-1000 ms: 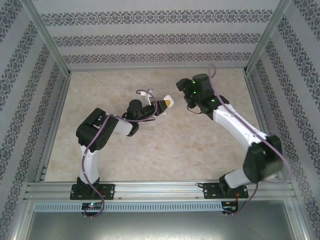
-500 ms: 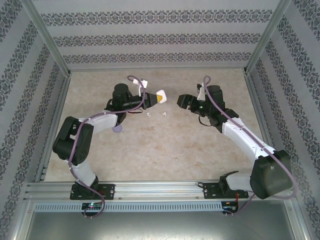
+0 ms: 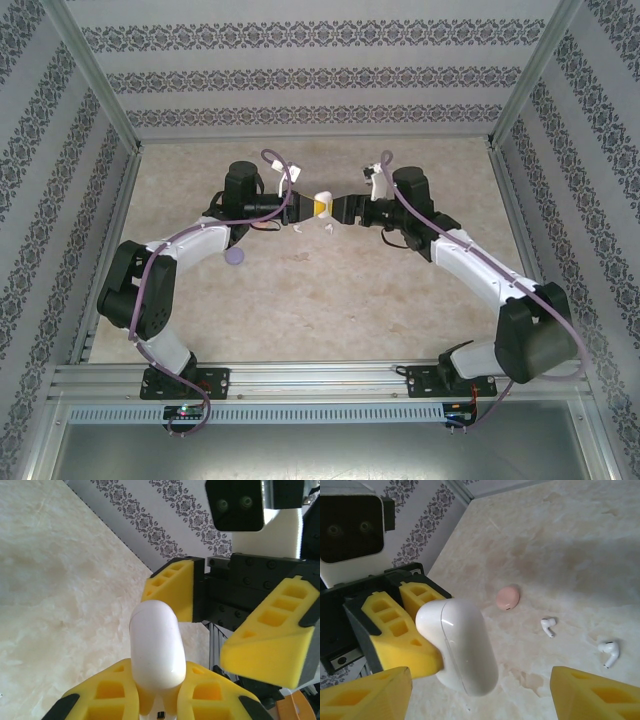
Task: Insert wireless bluetooth earbuds into charging case
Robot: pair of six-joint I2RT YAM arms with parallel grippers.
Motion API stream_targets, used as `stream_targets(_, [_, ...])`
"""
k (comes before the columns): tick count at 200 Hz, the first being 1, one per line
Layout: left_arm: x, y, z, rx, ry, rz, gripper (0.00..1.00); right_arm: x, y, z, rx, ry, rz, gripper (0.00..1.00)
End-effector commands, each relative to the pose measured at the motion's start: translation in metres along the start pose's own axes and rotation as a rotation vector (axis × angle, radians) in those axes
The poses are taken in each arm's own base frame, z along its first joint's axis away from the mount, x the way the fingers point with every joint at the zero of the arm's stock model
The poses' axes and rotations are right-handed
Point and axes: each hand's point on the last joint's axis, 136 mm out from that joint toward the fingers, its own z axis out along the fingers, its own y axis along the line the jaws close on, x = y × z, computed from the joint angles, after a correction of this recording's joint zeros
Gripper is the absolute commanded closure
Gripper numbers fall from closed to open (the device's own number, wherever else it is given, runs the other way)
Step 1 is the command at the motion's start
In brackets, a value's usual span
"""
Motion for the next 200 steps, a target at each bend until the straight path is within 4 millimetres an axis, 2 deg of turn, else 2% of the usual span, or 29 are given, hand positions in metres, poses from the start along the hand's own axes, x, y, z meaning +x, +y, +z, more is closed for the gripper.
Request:
stream_targets(1, [-0.014,-0.024,-0.005,0.051,-0.005,0.074,1.0,-0.011,0.009,0.008,-0.039,-0.017,-0.051,0.28])
stream_targets(28, [-0.016,-0.032,-0.008,0.065,-0.012,0.088,1.0,-0.01,-0.008,0.017,0.001,-0.012,-0.024,0.31])
stream_targets(68, [-0.022,-0.048,-0.015,0.082,-0.04,0.121,1.0,0.004,-0.061,0.014,0.092,-0.033,0.09,0.36])
stream_targets(89, [-0.023,-0.051,-0.017,0.082,-0.043,0.128,1.0,0.01,-0.068,0.009,0.096,-0.039,0.119,0.37])
stream_targets(117, [-0.02,-0.049,-0.016,0.077,-0.038,0.124,1.0,0.009,-0.055,-0.005,0.077,-0.065,0.109,0.37])
stream_targets(146, [-0.019,-0.046,-0.015,0.084,-0.038,0.123,1.0,0.001,-0.025,-0.019,0.001,-0.109,0.085,0.38])
stream_targets(171, [-0.02,-0.046,-0.014,0.098,-0.044,0.125,1.0,-0.006,-0.002,-0.023,-0.061,-0.132,0.057,0.41])
stream_targets(200, [-0.021,-0.048,-0.013,0.111,-0.053,0.125,1.0,-0.016,0.014,-0.024,-0.121,-0.156,0.055,0.45])
